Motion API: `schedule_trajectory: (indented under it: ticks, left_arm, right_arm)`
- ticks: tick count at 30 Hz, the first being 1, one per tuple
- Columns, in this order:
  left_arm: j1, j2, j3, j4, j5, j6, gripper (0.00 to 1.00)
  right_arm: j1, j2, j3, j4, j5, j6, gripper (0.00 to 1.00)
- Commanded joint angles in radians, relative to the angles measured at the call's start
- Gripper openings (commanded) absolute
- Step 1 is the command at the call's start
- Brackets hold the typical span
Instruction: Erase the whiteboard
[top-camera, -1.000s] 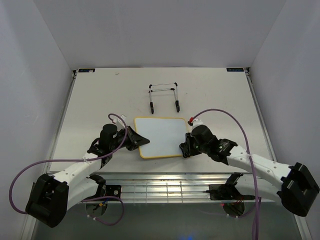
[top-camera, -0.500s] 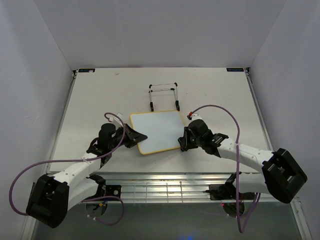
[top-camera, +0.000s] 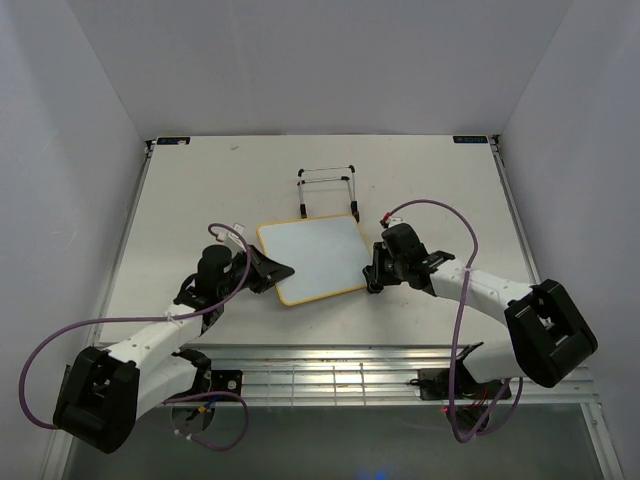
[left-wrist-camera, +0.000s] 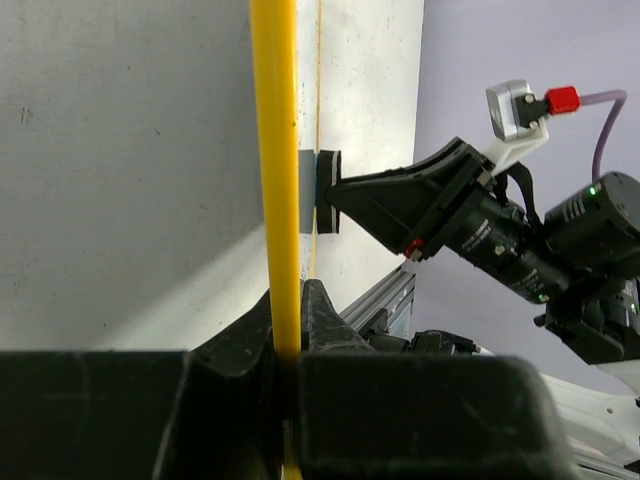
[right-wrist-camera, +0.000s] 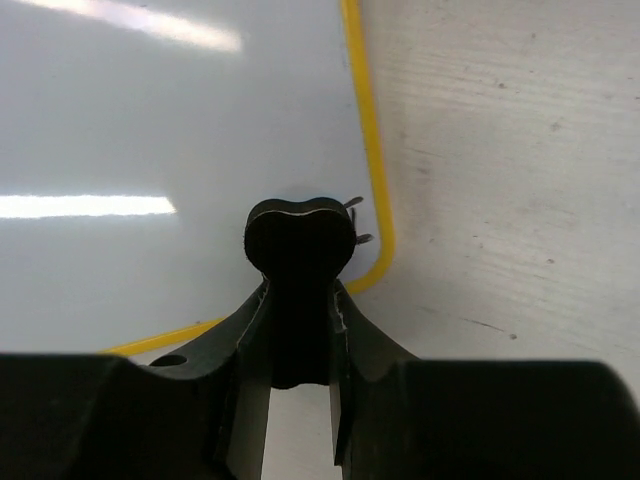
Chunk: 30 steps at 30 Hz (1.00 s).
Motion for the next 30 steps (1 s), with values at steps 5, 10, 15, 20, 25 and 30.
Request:
schedule_trajectory:
  ticks: [5, 10, 15, 20, 25, 30]
  left_arm:
    - [-0.016, -0.006, 0.039, -0.066, 0.125, 0.068, 0.0]
    - [-0.016, -0.025, 0.036, -0.076, 0.131, 0.072, 0.0]
    - [-0.016, -0.04, 0.054, -0.122, 0.116, 0.098, 0.0]
    - [-0.016, -0.035, 0.056, -0.116, 0.12, 0.095, 0.0]
    - [-0.016, -0.04, 0.068, -0.121, 0.131, 0.099, 0.0]
    - [-0.016, -0.04, 0.081, -0.136, 0.122, 0.108, 0.0]
  right_arm:
    - [-0.103, 0.128, 0.007, -0.264, 0.075, -0.149, 0.08]
    - [-0.144, 0.191, 0.038, -0.261, 0.074, -0.18, 0.08]
    - [-0.18, 0.109, 0.02, -0.263, 0.106, -0.182, 0.08]
    - [-0.226, -0.02, 0.018, -0.304, 0.172, -0.162, 0.08]
    - [-0.295, -0.202, 0.031, -0.324, 0.197, -0.156, 0.08]
    - [-0.296, -0.299, 0.034, -0.292, -0.097, -0.228, 0.08]
